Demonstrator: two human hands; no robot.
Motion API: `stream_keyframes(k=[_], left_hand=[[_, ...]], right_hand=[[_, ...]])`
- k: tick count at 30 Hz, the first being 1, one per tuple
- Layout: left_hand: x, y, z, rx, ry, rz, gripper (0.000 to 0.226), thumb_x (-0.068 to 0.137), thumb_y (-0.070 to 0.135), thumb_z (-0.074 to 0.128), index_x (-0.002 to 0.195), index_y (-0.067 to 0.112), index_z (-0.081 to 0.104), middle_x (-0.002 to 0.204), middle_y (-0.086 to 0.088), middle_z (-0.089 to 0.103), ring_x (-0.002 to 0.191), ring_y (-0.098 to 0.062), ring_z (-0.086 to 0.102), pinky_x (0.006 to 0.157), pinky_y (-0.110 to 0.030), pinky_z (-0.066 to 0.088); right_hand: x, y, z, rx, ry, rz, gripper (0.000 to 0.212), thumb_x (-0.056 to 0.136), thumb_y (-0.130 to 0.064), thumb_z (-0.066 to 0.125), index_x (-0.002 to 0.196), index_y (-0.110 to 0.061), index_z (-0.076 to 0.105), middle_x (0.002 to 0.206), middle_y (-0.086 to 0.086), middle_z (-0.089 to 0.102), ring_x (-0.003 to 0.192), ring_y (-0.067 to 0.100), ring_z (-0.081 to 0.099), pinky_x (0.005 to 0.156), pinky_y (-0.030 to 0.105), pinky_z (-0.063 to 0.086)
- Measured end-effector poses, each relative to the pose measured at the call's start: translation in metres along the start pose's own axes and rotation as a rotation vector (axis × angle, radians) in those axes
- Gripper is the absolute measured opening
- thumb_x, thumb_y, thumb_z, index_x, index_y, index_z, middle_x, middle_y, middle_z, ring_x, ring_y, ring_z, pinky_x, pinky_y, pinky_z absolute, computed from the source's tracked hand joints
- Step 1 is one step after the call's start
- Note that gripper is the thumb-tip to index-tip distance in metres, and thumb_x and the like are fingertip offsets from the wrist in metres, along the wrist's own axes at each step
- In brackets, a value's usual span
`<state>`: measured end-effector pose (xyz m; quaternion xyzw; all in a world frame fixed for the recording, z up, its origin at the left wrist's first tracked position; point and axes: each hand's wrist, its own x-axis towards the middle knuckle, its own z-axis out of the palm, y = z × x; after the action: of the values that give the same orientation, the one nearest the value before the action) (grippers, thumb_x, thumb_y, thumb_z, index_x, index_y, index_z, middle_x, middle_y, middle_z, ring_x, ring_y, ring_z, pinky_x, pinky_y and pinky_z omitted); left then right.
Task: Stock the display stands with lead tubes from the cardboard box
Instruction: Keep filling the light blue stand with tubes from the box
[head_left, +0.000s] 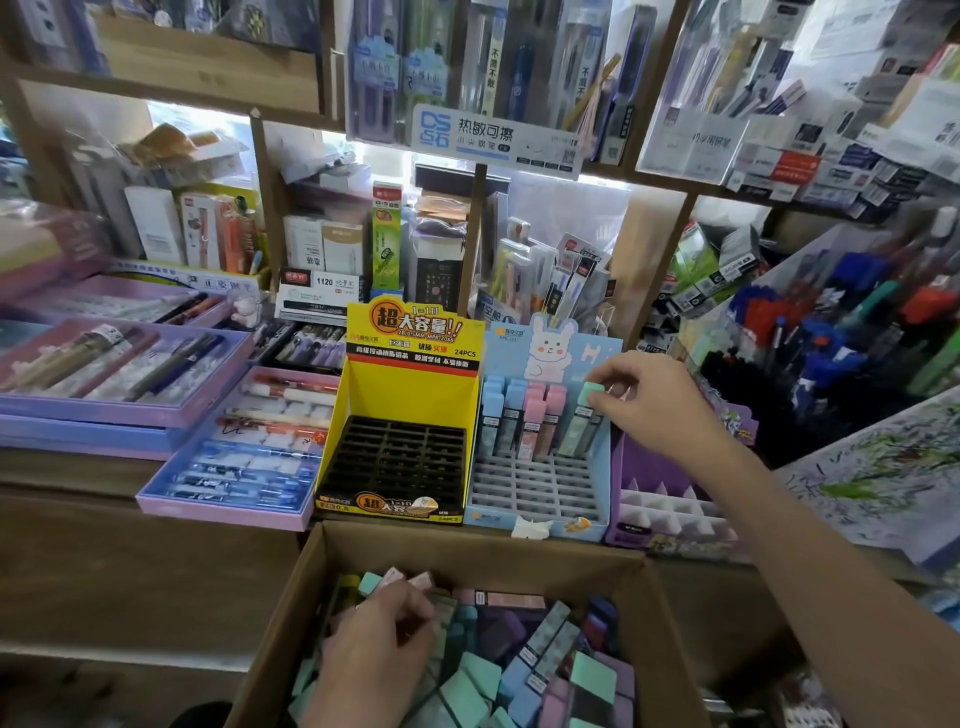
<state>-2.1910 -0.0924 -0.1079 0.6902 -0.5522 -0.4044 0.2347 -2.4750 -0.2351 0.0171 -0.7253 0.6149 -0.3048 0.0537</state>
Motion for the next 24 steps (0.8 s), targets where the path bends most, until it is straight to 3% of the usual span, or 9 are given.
stream_keyframes(k=[4, 6, 10, 17, 21, 24], left_hand=[[-0.001, 0.003, -0.003, 0.008, -0.01, -0.01, 0.009, 0.089, 0.032, 0.07, 0.086, 0.036, 0.063, 0.113, 0.009, 0.064, 0.121, -0.015, 0.053, 0.109, -0.037, 0.041], [-0.002, 0.005, -0.004, 0.012, -0.022, -0.027, 0.008, 0.09, 0.033, 0.069, 0.087, 0.038, 0.063, 0.116, 0.006, 0.061, 0.121, -0.017, 0.052, 0.109, -0.038, 0.041], [-0.002, 0.006, -0.004, -0.01, -0.027, -0.057, 0.007, 0.089, 0.035, 0.069, 0.088, 0.039, 0.064, 0.12, 0.002, 0.059, 0.119, -0.019, 0.054, 0.109, -0.037, 0.042], [0.001, 0.003, -0.003, -0.019, -0.018, -0.032, 0.008, 0.089, 0.034, 0.07, 0.084, 0.038, 0.064, 0.116, 0.005, 0.062, 0.123, -0.018, 0.051, 0.11, -0.039, 0.04], [0.002, 0.004, -0.002, -0.01, -0.007, -0.007, 0.009, 0.089, 0.033, 0.07, 0.083, 0.037, 0.064, 0.114, 0.011, 0.064, 0.122, -0.015, 0.051, 0.111, -0.039, 0.039], [0.003, 0.004, -0.001, -0.002, 0.001, -0.003, 0.01, 0.089, 0.034, 0.071, 0.083, 0.037, 0.064, 0.117, 0.01, 0.064, 0.124, -0.016, 0.051, 0.111, -0.038, 0.039]], right_hand=[[0.011, 0.003, 0.003, -0.009, 0.016, -0.015, 0.012, 0.085, -0.011, 0.079, 0.085, -0.022, 0.073, 0.078, -0.015, 0.062, 0.07, 0.002, 0.057, 0.065, 0.013, 0.041], [0.016, 0.004, 0.005, -0.029, 0.015, -0.016, 0.007, 0.085, -0.012, 0.08, 0.088, -0.018, 0.076, 0.08, -0.019, 0.061, 0.073, -0.002, 0.057, 0.065, 0.005, 0.039], [0.021, 0.01, 0.011, -0.038, -0.038, -0.006, 0.006, 0.084, -0.015, 0.082, 0.087, -0.018, 0.077, 0.082, -0.01, 0.068, 0.077, 0.003, 0.061, 0.065, 0.007, 0.038], [0.025, 0.016, 0.008, -0.055, -0.123, 0.025, 0.004, 0.087, -0.019, 0.08, 0.088, -0.022, 0.078, 0.085, -0.002, 0.073, 0.082, 0.018, 0.066, 0.068, 0.022, 0.048], [0.025, 0.018, 0.01, -0.089, -0.171, 0.002, 0.012, 0.089, -0.017, 0.079, 0.101, -0.018, 0.077, 0.091, 0.0, 0.071, 0.085, 0.017, 0.065, 0.071, 0.018, 0.048], [0.026, 0.015, 0.014, -0.136, -0.168, -0.064, 0.011, 0.089, -0.011, 0.078, 0.1, -0.014, 0.075, 0.092, 0.001, 0.069, 0.085, 0.02, 0.063, 0.073, 0.021, 0.047]])
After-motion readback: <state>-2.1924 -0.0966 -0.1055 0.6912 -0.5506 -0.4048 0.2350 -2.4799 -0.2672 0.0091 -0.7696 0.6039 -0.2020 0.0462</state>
